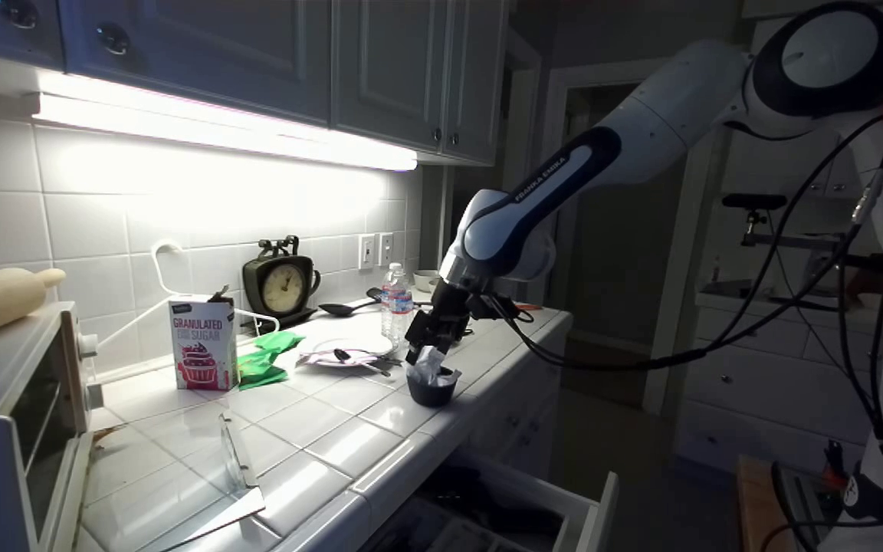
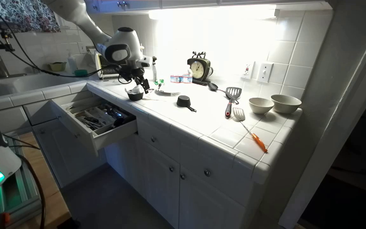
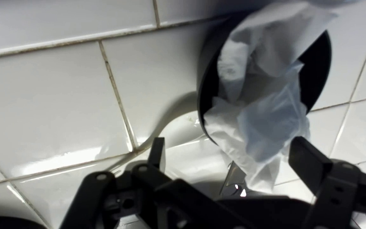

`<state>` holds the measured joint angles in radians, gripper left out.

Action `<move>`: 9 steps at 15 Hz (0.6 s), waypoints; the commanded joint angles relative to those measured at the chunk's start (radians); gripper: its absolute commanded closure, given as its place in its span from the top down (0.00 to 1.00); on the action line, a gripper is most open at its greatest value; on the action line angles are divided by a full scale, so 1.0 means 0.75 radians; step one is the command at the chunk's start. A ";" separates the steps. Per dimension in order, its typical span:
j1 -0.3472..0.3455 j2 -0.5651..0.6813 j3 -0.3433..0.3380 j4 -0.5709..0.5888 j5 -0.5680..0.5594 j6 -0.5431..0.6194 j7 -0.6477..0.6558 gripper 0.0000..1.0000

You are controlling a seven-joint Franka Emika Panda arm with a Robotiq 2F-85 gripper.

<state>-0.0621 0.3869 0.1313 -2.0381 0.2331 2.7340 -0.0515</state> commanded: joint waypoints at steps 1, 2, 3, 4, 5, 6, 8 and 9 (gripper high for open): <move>-0.076 -0.047 0.075 0.013 0.140 -0.055 -0.115 1.00; -0.094 -0.057 0.091 0.017 0.177 -0.066 -0.143 1.00; -0.111 -0.071 0.104 0.020 0.214 -0.078 -0.168 1.00; -0.125 -0.085 0.112 0.026 0.250 -0.105 -0.193 1.00; -0.130 -0.104 0.106 0.035 0.268 -0.151 -0.201 1.00; -0.117 -0.127 0.074 0.040 0.246 -0.202 -0.179 1.00; -0.090 -0.165 0.011 0.051 0.169 -0.276 -0.139 1.00; -0.077 -0.183 -0.019 0.057 0.127 -0.309 -0.128 1.00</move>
<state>-0.1412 0.3005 0.1706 -2.0018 0.3798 2.5883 -0.1639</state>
